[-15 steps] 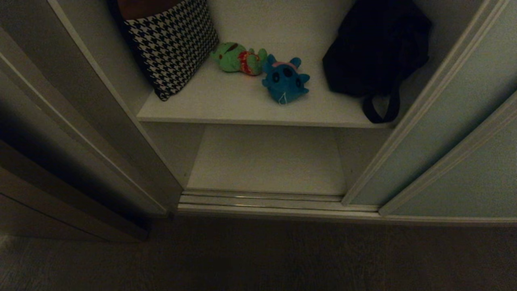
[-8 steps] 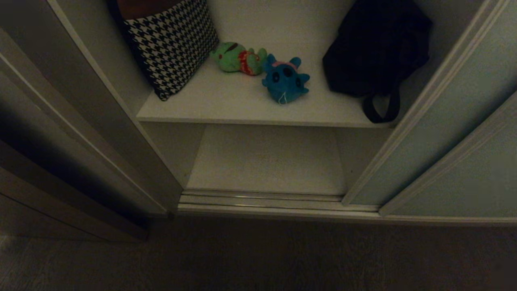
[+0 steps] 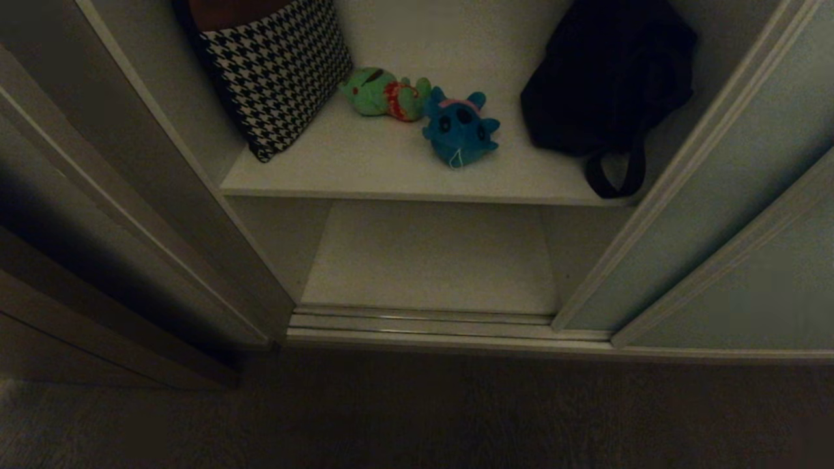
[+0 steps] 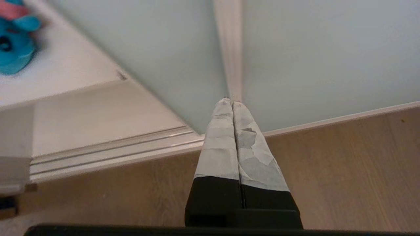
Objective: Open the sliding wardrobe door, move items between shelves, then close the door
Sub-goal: Close the door
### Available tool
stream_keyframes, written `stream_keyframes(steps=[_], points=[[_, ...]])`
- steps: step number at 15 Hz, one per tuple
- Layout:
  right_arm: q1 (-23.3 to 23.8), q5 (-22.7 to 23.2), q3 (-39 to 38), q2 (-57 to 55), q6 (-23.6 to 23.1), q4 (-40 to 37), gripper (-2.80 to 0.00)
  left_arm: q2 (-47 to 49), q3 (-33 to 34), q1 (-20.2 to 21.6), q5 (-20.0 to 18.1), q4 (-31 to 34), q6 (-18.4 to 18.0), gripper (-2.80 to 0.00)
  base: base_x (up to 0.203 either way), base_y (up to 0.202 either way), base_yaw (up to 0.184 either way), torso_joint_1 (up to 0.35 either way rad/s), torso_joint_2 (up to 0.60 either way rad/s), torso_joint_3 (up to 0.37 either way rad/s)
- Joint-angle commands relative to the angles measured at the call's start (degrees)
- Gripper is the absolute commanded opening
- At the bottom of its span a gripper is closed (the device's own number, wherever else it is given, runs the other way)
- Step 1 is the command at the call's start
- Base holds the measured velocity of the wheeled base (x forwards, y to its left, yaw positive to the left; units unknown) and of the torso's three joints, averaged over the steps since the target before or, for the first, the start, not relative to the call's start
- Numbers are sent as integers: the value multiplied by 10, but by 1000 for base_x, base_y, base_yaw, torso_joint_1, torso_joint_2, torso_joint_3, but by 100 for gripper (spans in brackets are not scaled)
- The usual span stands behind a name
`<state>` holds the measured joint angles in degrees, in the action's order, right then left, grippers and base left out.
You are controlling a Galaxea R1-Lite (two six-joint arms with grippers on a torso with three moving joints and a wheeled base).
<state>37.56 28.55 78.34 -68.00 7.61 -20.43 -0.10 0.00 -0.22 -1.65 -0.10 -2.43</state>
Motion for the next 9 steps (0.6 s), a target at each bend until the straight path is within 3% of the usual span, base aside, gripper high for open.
stream_keyframes(steps=[1, 9], points=[[6, 1, -3, -27, 0, 11, -280, 1, 0, 0, 0, 0, 0, -280, 0, 0, 0, 0, 0, 0], [6, 18, 4, -82, 2, 36, -280, 1, 0, 0, 0, 0, 0, -280, 0, 0, 0, 0, 0, 0]])
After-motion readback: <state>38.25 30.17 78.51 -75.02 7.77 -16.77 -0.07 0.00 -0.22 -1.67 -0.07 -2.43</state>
